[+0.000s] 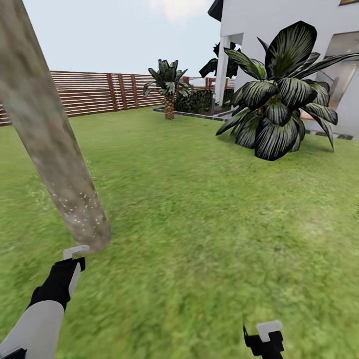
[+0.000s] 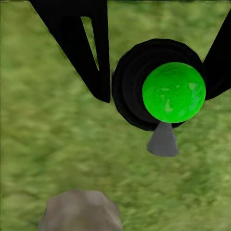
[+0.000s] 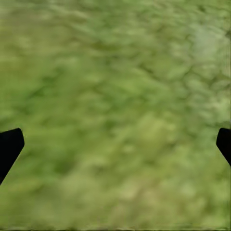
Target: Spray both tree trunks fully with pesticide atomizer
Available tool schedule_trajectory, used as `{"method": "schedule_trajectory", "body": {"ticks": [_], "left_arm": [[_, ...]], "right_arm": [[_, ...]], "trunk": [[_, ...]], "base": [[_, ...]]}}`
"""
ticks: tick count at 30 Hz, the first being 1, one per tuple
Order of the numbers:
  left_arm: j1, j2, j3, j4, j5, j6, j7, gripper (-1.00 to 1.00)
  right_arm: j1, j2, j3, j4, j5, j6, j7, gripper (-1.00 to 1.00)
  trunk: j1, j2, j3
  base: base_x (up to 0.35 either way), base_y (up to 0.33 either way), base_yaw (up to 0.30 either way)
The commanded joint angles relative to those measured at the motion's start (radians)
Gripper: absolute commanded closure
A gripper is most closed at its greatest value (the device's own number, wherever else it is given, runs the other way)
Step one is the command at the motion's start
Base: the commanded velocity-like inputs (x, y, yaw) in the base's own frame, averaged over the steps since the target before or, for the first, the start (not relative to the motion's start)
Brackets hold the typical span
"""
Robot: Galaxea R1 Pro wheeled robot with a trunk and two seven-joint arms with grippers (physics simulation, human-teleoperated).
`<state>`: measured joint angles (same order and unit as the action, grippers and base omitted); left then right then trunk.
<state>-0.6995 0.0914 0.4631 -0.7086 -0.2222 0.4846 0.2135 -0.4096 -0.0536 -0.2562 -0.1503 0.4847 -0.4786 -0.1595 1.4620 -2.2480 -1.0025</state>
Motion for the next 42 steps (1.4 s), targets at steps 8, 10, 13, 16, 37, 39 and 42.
{"method": "schedule_trajectory", "body": {"ticks": [8,10,13,16,37,39,42], "left_arm": [[0.001,-0.002,-0.002,0.002,0.000,-0.003,-0.001,1.00],[0.001,-0.002,-0.003,0.004,-0.001,-0.003,-0.004,1.00],[0.002,-0.004,-0.008,0.027,-0.003,-0.010,-0.014,1.00],[0.040,0.005,-0.049,0.036,-0.010,-0.051,-0.105,1.00],[0.103,0.056,-0.472,0.035,-0.642,-0.323,-1.173,1.00],[0.103,0.056,-0.491,0.035,-0.641,-0.324,-1.172,1.00],[0.103,0.045,-0.547,0.038,-0.640,-0.324,-1.177,1.00]], "right_arm": [[0.000,0.000,0.000,0.000,0.000,0.000,0.000,-1.00],[0.000,0.000,0.000,0.000,0.000,0.000,0.000,-1.00],[0.000,0.002,0.000,0.000,0.001,0.000,0.002,-1.00],[0.000,0.003,0.000,0.001,0.002,0.000,0.004,-1.00],[-0.058,0.003,0.096,-0.413,0.205,0.191,0.860,-1.00],[-0.058,0.005,0.133,-0.414,0.206,0.192,0.865,-1.00],[-0.058,0.024,0.327,-0.417,0.203,0.192,0.867,1.00]], "trunk": [[0.000,0.000,0.000],[0.000,0.000,0.000],[0.000,0.000,0.000],[0.000,0.000,0.001],[0.000,0.000,0.003],[0.000,0.000,0.003],[0.000,0.000,0.003]], "base": [[-0.337,0.088,0.000],[-0.337,0.076,0.000],[-0.337,0.023,0.000],[-0.337,0.003,-0.149],[-0.203,0.000,-0.055],[0.000,0.000,0.000],[0.000,0.000,0.000]]}}
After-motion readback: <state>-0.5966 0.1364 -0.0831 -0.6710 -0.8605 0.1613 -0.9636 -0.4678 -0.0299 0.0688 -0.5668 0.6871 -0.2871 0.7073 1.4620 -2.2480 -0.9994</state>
